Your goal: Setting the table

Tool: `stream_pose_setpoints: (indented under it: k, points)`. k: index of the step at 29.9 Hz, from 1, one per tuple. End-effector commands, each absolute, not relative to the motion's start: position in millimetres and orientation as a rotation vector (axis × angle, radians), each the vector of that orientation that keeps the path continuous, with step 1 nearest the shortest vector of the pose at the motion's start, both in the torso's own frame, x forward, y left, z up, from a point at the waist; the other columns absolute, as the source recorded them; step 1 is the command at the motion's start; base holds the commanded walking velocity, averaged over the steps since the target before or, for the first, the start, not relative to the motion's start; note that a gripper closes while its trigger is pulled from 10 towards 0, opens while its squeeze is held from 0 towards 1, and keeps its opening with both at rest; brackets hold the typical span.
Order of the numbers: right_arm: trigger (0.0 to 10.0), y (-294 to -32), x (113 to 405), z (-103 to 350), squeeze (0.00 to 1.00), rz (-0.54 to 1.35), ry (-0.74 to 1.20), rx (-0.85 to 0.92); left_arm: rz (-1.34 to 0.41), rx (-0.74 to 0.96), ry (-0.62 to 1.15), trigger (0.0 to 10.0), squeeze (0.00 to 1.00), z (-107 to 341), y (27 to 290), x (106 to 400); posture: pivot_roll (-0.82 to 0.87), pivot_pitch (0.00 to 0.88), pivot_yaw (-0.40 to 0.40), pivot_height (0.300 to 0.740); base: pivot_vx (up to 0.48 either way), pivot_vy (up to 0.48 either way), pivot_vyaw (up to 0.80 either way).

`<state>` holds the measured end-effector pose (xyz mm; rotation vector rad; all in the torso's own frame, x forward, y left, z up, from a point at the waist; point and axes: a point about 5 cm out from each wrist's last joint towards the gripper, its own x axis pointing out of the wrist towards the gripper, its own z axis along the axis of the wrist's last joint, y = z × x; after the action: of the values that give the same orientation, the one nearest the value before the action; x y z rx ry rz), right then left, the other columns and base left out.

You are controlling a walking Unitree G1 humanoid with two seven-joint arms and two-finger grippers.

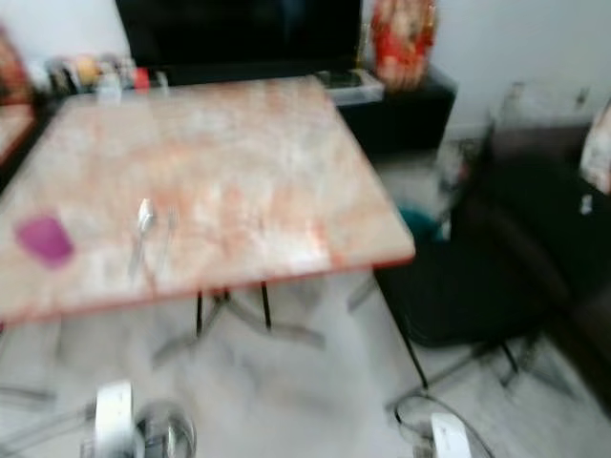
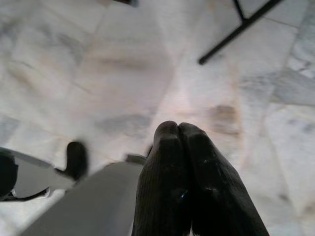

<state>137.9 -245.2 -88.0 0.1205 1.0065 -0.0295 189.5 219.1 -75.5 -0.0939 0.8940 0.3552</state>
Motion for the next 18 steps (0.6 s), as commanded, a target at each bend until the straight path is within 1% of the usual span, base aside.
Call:
stream_pose_setpoints:
  k: [1, 2, 6, 8, 16, 17, 18]
  points:
    - [10.0, -241.9, 142.1, -87.5, 0.00, -0.013, 1.004, 0.110, 0.368, -0.063, 0.878, 10.0, 0.00, -71.5, 228.1, 193.0, -0.01, 0.046, -0.018, 0.740, 0.000, 0.480, 0.00]
    - [10.0, -242.6, 142.2, -87.4, 0.00, -0.002, 1.014, 0.080, 0.369, -0.064, 0.880, 10.0, 0.00, -71.8, 228.4, 192.4, -0.01, 0.046, -0.018, 0.740, 0.000, 0.480, 0.00]
    - [10.0, -242.2, 142.3, -87.4, 0.00, -0.006, 1.010, 0.099, 0.372, -0.066, 0.886, 10.0, 0.00, -72.7, 229.3, 190.3, 0.00, 0.049, -0.020, 0.740, 0.000, 0.480, 0.69]
    - [10.0, -241.9, 141.4, -87.9, 0.00, -0.027, 1.009, 0.128, 0.372, -0.065, 0.887, 10.0, 0.00, -72.9, 229.4, 189.7, 0.00, 0.049, -0.020, 0.740, 0.000, 0.480, 0.00]
    - [10.0, -242.8, 143.0, -86.9, 0.00, -0.006, 1.002, 0.088, 0.375, -0.064, 0.893, 10.0, 0.00, -73.8, 230.1, 187.7, 0.00, 0.050, -0.023, 0.740, 0.000, 0.480, 0.00]
    - [10.0, -244.6, 144.3, -85.9, 0.00, -0.009, 0.994, 0.047, 0.376, -0.064, 0.893, 10.0, 0.00, -73.9, 230.2, 187.5, 0.00, 0.050, -0.023, 0.740, 0.000, 0.480, 0.67]
    - [10.0, -244.6, 144.3, -85.9, 0.00, -0.009, 0.994, 0.047, 0.376, -0.064, 0.893, 10.0, 0.00, -73.9, 230.2, 187.5, 0.00, 0.050, -0.023, 0.740, 0.000, 0.480, 0.67]
